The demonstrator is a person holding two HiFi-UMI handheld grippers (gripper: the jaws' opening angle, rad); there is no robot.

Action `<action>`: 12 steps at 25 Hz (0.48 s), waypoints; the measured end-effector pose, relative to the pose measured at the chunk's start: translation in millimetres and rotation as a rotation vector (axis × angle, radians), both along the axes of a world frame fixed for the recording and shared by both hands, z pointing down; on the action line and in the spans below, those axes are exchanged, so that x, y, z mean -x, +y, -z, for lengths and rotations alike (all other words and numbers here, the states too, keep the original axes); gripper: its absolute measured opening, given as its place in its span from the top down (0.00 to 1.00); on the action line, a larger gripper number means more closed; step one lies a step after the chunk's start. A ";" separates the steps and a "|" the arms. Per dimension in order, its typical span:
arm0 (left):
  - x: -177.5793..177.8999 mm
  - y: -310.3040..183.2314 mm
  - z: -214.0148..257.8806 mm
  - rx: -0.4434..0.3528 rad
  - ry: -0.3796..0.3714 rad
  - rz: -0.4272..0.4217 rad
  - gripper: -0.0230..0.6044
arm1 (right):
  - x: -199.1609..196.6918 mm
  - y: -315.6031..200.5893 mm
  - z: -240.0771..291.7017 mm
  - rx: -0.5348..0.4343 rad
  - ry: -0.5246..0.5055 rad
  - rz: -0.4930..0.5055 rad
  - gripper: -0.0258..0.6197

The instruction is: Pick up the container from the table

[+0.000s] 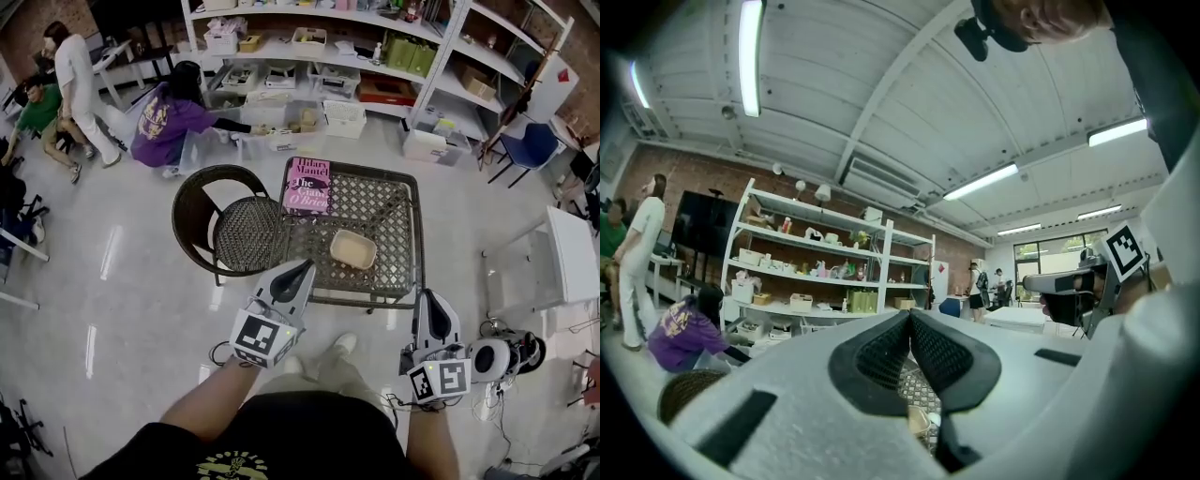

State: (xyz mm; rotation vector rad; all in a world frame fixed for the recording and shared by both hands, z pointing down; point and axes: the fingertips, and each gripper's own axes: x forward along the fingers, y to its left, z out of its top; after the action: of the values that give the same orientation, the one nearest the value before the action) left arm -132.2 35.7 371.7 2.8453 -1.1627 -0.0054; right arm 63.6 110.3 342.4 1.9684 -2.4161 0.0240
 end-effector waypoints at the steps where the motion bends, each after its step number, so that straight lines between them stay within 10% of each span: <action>1: 0.7 0.8 0.0 -0.002 -0.001 0.003 0.95 | -0.8 -0.5 0.6 -0.003 -0.001 0.000 0.94; 12: 6.4 -11.4 6.7 -0.001 -0.003 0.026 0.95 | -3.8 -15.9 1.6 -0.020 -0.021 0.021 0.94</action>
State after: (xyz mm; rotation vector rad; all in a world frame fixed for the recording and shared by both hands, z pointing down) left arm -138.5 24.3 364.9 2.8318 -1.2001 -0.0022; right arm 67.4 94.4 340.7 1.9601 -2.4599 0.0202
